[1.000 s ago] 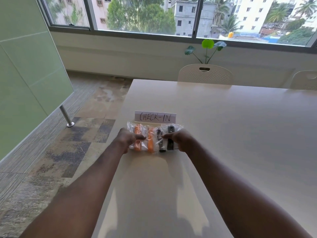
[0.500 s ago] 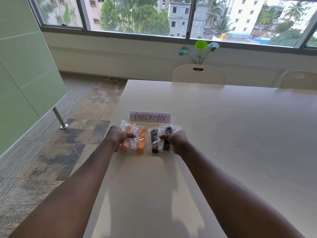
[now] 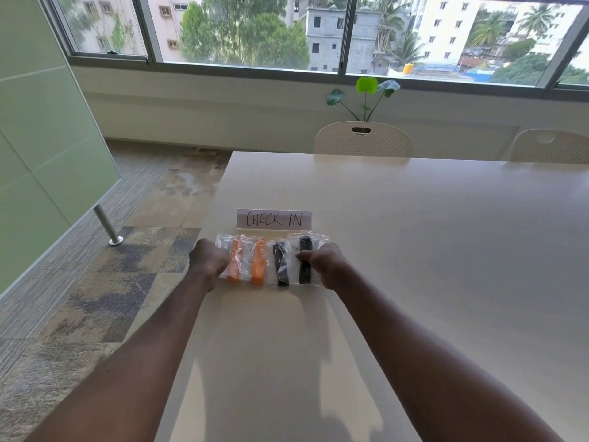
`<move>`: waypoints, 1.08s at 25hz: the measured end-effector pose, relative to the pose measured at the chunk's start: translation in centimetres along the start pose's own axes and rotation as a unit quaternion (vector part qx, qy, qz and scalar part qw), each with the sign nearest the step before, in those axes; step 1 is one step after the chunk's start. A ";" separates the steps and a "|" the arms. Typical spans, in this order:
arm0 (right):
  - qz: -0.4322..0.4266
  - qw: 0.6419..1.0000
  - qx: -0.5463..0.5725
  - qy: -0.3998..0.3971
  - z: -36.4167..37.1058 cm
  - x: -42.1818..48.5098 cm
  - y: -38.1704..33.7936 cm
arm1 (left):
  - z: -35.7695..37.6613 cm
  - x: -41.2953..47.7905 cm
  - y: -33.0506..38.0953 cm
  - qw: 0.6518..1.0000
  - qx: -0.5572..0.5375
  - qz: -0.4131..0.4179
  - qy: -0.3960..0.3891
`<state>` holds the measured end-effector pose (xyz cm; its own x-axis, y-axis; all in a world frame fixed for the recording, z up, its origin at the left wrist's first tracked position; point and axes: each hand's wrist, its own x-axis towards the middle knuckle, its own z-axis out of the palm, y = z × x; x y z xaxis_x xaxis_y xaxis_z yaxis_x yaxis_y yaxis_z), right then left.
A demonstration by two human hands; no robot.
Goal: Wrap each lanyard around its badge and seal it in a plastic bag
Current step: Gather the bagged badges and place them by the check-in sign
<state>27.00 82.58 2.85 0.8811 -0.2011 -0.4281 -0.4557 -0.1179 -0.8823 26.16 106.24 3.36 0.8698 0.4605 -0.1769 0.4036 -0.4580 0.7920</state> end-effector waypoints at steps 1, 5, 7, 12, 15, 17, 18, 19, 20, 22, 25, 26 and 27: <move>-0.010 1.000 -0.026 0.011 -0.2 -0.1 0.1 | 0.0 -0.2 -0.2 0.999 0.023 0.008 0.021; -0.080 0.976 -0.184 0.086 -0.3 -0.7 0.6 | 0.0 -1.5 -0.8 0.990 0.089 0.072 0.079; -0.107 0.945 -0.290 0.110 0.0 -1.4 0.8 | 0.6 -2.3 -1.4 0.971 0.177 0.126 0.104; -0.172 0.870 -0.436 0.155 1.1 -2.8 2.5 | 3.5 -4.4 -2.6 0.918 0.254 0.295 0.070; -0.197 0.858 -0.447 0.156 1.8 -3.2 3.5 | 4.8 -4.8 -3.5 0.918 0.279 0.279 0.025; -0.197 0.859 -0.445 0.159 1.8 -3.6 3.6 | 4.8 -5.1 -3.7 0.921 0.277 0.272 0.022; -0.196 0.861 -0.443 0.156 1.6 -3.8 3.5 | 4.7 -5.2 -3.7 0.921 0.278 0.271 0.024; -0.195 0.864 -0.440 0.149 1.4 -4.1 3.5 | 4.6 -5.2 -3.7 0.920 0.280 0.272 0.028; -0.196 0.867 -0.437 0.141 1.3 -4.5 3.5 | 4.4 -5.5 -3.9 0.918 0.282 0.276 0.031; -0.199 0.870 -0.430 0.132 0.8 -5.5 3.6 | 4.1 -6.4 -4.4 0.914 0.282 0.290 0.035; -0.213 0.874 -0.420 0.116 0.0 -7.2 4.0 | 3.1 -7.8 -5.1 0.907 0.279 0.313 0.028; -0.219 0.878 -0.411 0.109 -0.4 -8.0 4.4 | 3.0 -8.7 -5.3 0.905 0.282 0.317 0.028; -0.232 0.879 -0.401 0.108 -0.6 -8.4 5.1 | 3.0 -9.4 -5.9 0.902 0.283 0.324 0.032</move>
<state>17.15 83.08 2.08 0.9907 -0.1194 0.0656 -0.0719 -0.8671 -0.4928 16.49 102.34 -1.37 0.9644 -0.0093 0.2643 -0.0885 -0.9532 0.2891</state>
